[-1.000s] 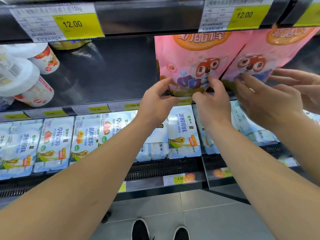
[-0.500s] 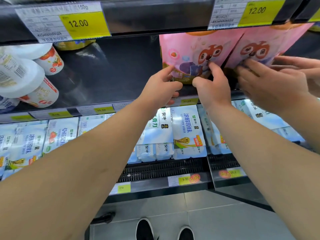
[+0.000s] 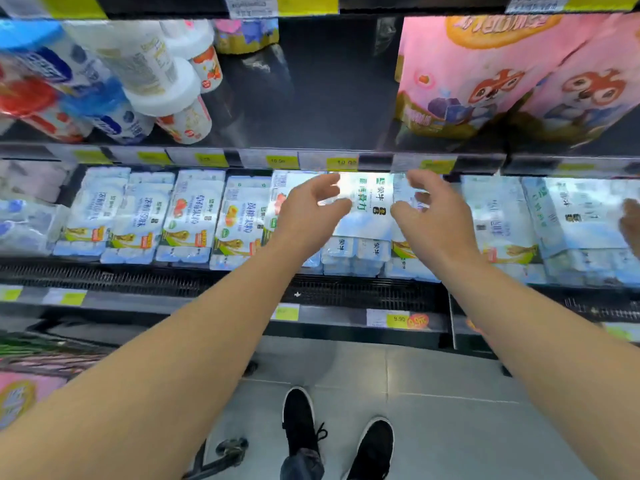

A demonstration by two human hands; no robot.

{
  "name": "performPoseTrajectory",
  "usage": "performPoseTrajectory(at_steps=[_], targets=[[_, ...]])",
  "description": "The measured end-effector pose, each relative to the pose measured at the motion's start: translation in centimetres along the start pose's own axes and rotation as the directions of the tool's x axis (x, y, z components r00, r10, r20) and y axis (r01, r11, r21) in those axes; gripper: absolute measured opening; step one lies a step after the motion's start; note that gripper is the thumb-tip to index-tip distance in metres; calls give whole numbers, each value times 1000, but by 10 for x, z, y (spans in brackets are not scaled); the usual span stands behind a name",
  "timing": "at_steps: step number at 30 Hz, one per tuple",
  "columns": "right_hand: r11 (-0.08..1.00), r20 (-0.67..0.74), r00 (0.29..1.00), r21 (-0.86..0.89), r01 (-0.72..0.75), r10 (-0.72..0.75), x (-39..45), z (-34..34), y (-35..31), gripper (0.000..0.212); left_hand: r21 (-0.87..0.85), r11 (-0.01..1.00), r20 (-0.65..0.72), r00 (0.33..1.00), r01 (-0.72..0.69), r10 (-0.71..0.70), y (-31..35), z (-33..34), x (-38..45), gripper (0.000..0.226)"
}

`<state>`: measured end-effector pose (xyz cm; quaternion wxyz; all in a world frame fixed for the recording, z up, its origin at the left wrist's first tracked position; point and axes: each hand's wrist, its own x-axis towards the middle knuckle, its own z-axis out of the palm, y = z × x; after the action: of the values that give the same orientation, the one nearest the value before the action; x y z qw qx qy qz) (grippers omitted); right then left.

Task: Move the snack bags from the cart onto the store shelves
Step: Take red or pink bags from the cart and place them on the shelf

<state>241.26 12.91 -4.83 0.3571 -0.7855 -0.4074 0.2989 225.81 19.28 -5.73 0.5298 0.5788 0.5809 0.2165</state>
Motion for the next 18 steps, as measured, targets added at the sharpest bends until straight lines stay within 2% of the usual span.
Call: performPoseTrajectory(at_steps=[4, 8, 12, 14, 18], targets=[[994, 171, 981, -51, 100, -90, -40, 30, -10, 49, 52, 997, -70, 996, 52, -48, -41, -35, -52, 48], [969, 330, 928, -107, 221, -175, -77, 61, -31, 47, 68, 992, -160, 983, 106, -94, -68, -80, -95, 43], [931, 457, 847, -98, 351, -271, -124, 110, -72, 48, 43, 994, -312, 947, 97, -79, -91, -143, -143, 40], [887, 522, 775, -71, 457, -357, -156, 147, -101, 47, 38, 992, -415, 905, 120, -93, -112, -189, -175, 36], [797, 611, 645, -40, 603, -458, -200, 196, -136, 44, 13, 989, -530, 839, 150, -121, -152, -253, -225, 32]])
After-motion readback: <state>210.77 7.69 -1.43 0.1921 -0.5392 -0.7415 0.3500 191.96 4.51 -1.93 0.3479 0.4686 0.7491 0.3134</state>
